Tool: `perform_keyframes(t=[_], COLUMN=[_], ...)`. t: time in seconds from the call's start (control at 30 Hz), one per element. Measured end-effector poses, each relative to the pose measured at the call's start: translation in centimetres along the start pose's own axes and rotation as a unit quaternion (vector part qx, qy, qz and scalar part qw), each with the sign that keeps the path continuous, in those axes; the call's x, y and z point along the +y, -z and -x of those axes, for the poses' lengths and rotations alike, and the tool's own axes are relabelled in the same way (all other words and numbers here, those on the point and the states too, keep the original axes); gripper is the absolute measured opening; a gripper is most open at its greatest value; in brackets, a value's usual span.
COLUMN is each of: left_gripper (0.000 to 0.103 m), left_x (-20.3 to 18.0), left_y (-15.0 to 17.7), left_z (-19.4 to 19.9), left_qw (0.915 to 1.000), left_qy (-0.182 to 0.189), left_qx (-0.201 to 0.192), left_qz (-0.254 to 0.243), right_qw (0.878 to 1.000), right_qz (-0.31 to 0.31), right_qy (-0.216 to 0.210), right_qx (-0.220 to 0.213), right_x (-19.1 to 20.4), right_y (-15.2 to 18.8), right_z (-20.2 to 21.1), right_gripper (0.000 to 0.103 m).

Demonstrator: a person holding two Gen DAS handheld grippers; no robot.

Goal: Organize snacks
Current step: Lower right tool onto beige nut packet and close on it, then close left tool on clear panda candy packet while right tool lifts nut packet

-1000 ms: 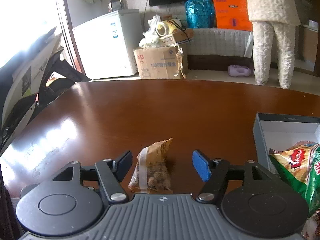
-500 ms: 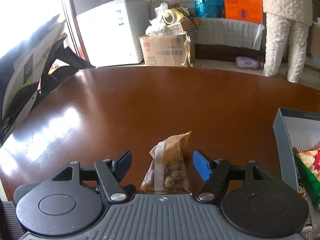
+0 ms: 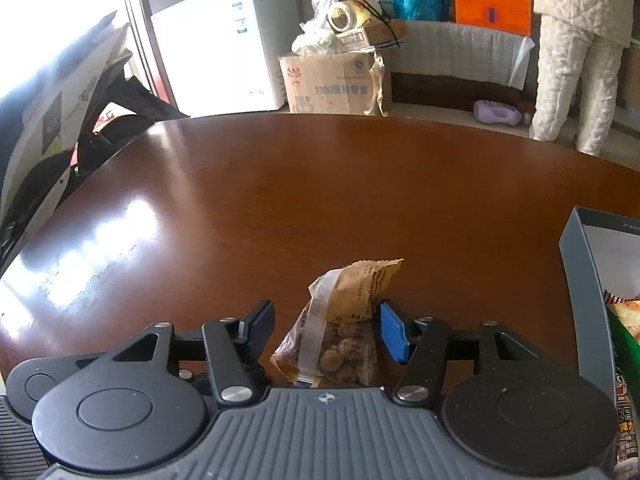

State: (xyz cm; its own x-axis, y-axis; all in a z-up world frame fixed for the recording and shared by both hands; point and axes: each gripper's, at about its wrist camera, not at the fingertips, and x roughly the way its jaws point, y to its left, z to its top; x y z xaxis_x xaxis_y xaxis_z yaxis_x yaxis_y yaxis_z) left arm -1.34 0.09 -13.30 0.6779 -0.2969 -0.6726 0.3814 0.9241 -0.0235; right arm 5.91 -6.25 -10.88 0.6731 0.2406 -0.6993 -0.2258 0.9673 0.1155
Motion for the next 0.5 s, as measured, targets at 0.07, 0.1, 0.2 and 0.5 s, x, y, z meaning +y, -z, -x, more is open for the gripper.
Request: perform_keyframes(t=[0.07, 0.1, 0.2, 0.5], left_gripper=[0.040, 0.040, 0.039, 0.030], left_x=[0.2, 0.2, 0.0, 0.0], left_y=[0.0, 0.1, 0.2, 0.3], left_z=[0.1, 0.1, 0.3, 0.5], left_qw=[1.0000, 1.0000, 1.0000, 0.9999], left_qy=[-0.001, -0.001, -0.002, -0.012], left_qx=[0.001, 0.001, 0.001, -0.004], left_qz=[0.001, 0.002, 0.002, 0.000], right_qw=[1.000, 1.000, 1.000, 0.999], right_qz=[-0.001, -0.001, 0.000, 0.024], right_qy=[0.003, 0.004, 0.008, 0.025], right_qx=[0.001, 0.001, 0.004, -0.007], right_x=[0.1, 0.1, 0.3, 1.1], right_y=[0.0, 0.0, 0.1, 0.8], right_z=[-0.2, -0.2, -0.6, -0.8], right_gripper=[0.058, 0.058, 0.054, 0.040])
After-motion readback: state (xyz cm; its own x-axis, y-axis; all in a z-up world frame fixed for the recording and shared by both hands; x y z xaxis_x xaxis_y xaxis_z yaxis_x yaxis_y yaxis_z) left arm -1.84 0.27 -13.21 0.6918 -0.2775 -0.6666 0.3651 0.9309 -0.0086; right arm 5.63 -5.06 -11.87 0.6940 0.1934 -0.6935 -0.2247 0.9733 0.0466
